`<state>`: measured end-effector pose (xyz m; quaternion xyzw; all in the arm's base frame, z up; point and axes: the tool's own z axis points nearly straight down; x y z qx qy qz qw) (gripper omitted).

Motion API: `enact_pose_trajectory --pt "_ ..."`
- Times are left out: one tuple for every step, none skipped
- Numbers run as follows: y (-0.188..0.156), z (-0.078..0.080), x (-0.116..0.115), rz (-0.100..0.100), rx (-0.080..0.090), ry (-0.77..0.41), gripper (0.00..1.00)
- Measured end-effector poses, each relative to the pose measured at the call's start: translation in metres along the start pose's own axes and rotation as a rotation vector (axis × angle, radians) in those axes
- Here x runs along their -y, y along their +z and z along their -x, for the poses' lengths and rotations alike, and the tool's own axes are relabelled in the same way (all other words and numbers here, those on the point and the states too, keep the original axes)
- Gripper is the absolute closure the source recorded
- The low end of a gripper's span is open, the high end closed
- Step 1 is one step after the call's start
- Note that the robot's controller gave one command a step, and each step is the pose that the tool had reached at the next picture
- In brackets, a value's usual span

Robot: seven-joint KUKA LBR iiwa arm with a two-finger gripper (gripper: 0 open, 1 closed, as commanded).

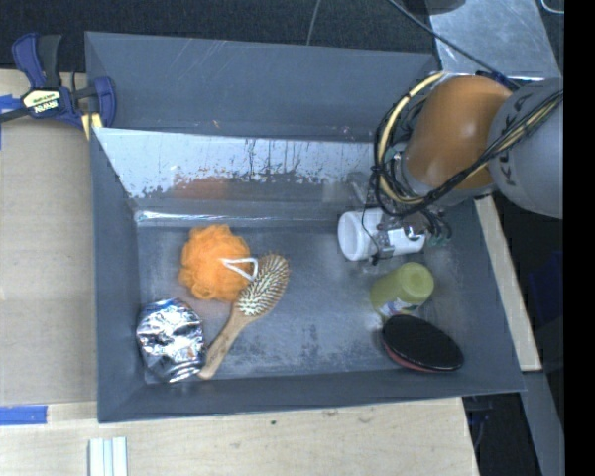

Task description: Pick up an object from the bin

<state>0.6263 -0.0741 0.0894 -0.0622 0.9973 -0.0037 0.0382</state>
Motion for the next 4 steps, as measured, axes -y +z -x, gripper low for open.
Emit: enact_pose_trajectory --pt "0.019 -0.009 0.040 0.007 -0.009 0.023 0.00" --pt "0.018 -0.008 0.039 0.005 -0.006 0.020 1.00" --pt "0.013 -0.046 0.034 0.002 0.006 -0.127 1.00" --pt "-0.118 -0.050 0.057 -0.003 0.018 -0.153 1.00"
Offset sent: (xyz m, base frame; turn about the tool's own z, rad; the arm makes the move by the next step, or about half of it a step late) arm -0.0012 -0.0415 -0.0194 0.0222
